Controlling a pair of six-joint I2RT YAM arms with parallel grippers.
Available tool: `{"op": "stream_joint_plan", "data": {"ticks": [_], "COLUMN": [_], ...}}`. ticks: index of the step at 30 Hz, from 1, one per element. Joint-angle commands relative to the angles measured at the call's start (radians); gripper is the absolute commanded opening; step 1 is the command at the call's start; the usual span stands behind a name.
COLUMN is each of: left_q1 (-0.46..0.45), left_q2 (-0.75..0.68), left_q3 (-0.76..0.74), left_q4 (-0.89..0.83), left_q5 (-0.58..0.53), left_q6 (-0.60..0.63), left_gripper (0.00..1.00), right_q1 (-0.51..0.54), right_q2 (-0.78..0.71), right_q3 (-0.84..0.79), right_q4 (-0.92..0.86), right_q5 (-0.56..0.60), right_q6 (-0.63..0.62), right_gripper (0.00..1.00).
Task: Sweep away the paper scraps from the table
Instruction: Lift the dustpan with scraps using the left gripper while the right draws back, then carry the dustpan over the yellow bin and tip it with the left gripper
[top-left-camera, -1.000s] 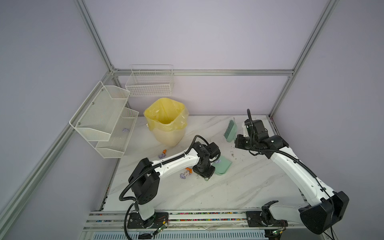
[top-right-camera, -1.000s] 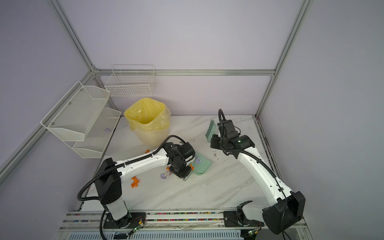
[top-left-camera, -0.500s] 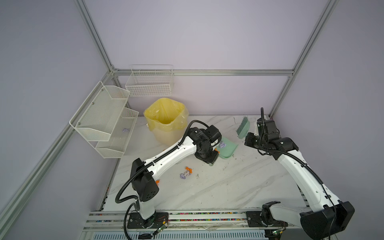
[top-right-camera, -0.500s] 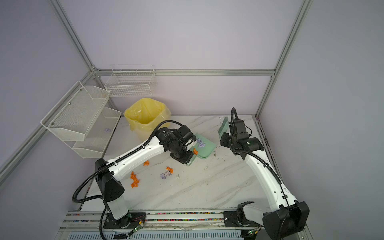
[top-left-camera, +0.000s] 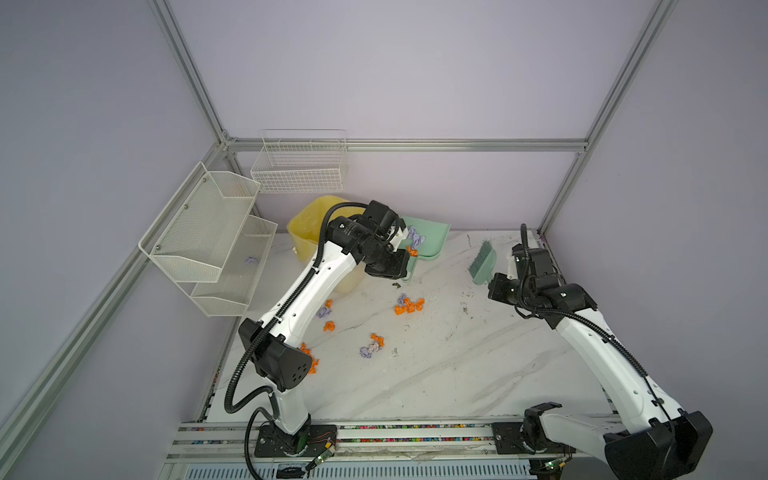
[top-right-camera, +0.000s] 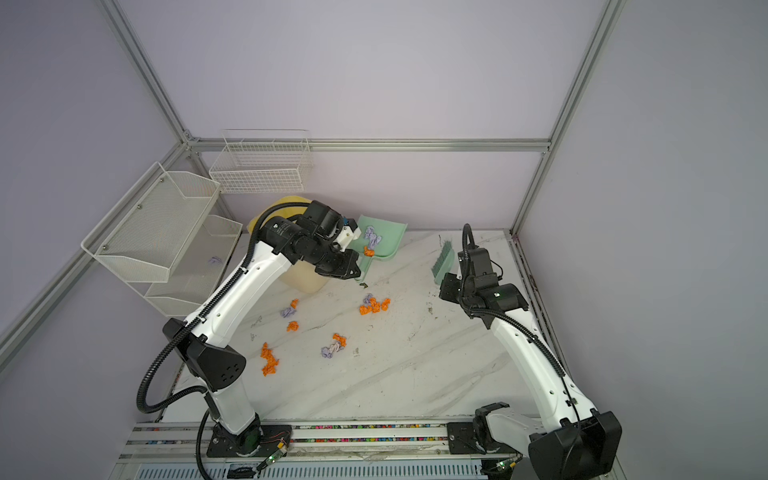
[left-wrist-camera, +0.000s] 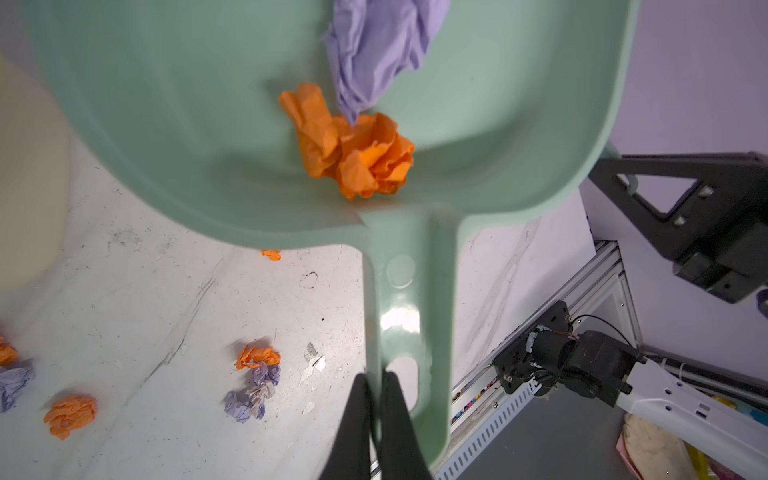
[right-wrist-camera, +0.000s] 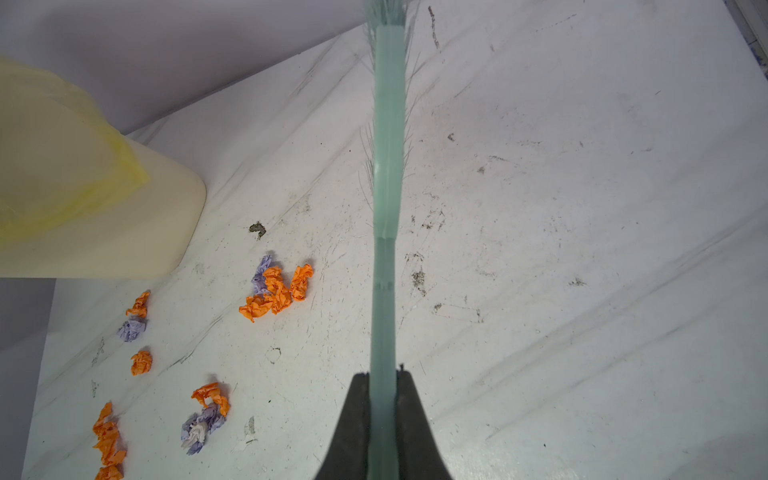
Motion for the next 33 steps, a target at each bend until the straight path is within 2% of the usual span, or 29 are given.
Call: {"op": "stream_joint_plan", "data": {"ticks": [1, 6, 16, 19, 25, 29, 33], "left_q1": [0.057, 0.145, 0.332, 0.369, 0.422, 0.460, 0.486], "left_q2": [-0.029, -0.080, -0.189, -0.226, -0.268, -0.288, -0.310], "left_q3": [0.081, 0.018, -0.232, -0.336, -0.463, -0.587, -0.648], "left_q4": [0.072, 0.237, 0.661, 0.800, 0.932, 1.140, 1.199], "left_q5": [0.093, 0.193, 0.406, 0.445, 0.499, 0.572, 0.598], "left_q6": [-0.045, -0.153, -0.434, -0.520, -0.605, -0.759, -0.808], "left_gripper": [0.00, 0.00, 0.00, 0.00, 0.00, 0.00, 0.00], "right_q1": [-0.003, -0.004, -0.002, -0.002, -0.004, -0.004, -0.002], "right_q2": [-0.020, -0.033, -0.030, -0.036, -0.030, -0.026, -0.020], "right_q3": [-0.016, -0.034, -0.032, -0.034, -0.037, -0.032, -0.033], "right_q4": [0.039, 0.055, 0.051, 0.050, 0.052, 0.054, 0.059], "right_q5": [-0.023, -0.034, -0.056, -0.056, -0.061, -0.061, -0.065], "right_q6": [0.001, 0.005, 0.005, 0.005, 0.001, 0.003, 0.010], "right_gripper": [0.00, 0.00, 0.00, 0.00, 0.00, 0.00, 0.00]}}
